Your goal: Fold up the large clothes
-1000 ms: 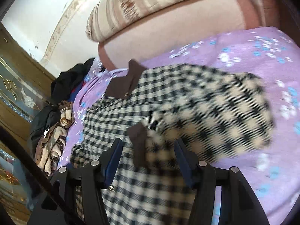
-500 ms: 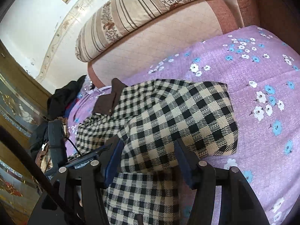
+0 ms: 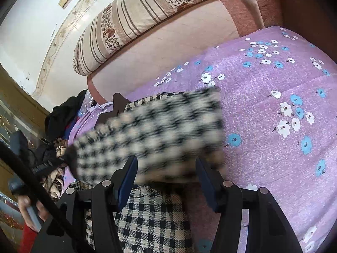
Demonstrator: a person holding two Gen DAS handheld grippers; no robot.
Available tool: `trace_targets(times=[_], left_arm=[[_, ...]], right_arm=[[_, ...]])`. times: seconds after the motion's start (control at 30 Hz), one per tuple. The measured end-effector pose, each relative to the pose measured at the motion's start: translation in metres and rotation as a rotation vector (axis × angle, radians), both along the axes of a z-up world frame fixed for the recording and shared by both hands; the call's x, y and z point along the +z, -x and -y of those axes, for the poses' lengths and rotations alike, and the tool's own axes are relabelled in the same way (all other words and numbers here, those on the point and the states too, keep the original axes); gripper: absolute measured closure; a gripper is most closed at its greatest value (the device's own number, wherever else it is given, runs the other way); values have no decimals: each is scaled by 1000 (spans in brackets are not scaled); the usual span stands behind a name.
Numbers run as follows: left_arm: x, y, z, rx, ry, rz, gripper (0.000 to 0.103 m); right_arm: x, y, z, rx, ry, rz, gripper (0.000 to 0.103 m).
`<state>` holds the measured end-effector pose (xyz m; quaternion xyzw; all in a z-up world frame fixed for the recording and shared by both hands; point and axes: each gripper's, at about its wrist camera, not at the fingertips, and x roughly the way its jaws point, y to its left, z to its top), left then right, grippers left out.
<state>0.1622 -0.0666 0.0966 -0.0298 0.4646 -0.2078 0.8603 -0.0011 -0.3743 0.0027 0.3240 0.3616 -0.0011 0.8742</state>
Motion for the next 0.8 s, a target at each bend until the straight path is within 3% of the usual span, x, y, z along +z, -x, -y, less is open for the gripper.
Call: trace_targets(times=[0.17, 0.3, 0.43, 0.6, 0.8], left_arm=[[0, -42, -71, 193, -46, 2, 99], [-36, -67, -109, 297, -160, -42, 98], [-61, -71, -134, 351, -104, -108, 96], [-51, -57, -143, 362, -87, -42, 65], [-29, -35, -127, 293, -97, 59, 61]], right_arm=[[-3, -11, -11, 18, 13, -10, 41], [-9, -21, -23, 35, 46, -30, 41], [-12, -31, -35, 51, 83, -42, 41], [-13, -36, -45, 55, 145, -45, 41], [-5, -43, -64, 91, 243, -26, 41]])
